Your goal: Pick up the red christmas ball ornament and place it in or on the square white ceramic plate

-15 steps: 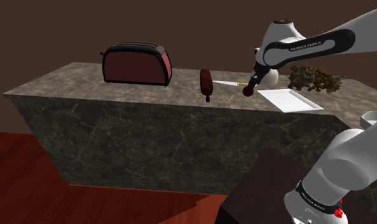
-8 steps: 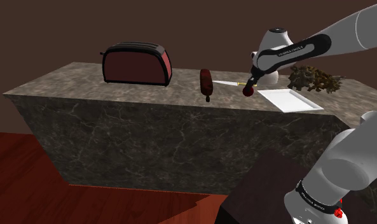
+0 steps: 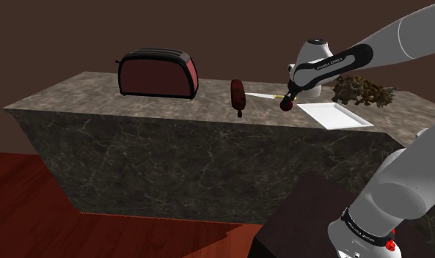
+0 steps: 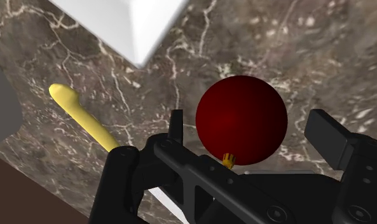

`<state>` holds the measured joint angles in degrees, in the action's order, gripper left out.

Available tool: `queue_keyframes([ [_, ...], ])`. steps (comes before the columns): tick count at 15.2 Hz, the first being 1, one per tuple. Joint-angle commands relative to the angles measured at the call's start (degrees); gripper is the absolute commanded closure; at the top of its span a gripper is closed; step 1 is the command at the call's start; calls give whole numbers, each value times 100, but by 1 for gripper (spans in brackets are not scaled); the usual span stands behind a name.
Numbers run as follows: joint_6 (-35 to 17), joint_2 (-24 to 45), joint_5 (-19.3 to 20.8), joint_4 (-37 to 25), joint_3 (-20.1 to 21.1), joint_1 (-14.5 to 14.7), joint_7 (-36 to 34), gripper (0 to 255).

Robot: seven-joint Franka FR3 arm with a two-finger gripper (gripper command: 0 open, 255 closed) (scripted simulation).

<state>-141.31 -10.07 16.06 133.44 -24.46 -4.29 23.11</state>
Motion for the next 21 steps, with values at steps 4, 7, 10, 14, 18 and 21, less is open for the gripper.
queue_keyframes([
  [4, -3, 2, -1, 0, -1, 0, 1, 0],
  [7, -1, 0, 1, 1, 1, 1, -3, 255],
  [10, -4, 2, 0, 2, 0, 0, 0, 255],
  [14, -4, 3, -1, 0, -1, 0, 1, 255],
  [18, 321, -146, -3, -182, 35, 9, 25, 255],
  [21, 563, -242, -10, -330, 61, 17, 46, 255],
])
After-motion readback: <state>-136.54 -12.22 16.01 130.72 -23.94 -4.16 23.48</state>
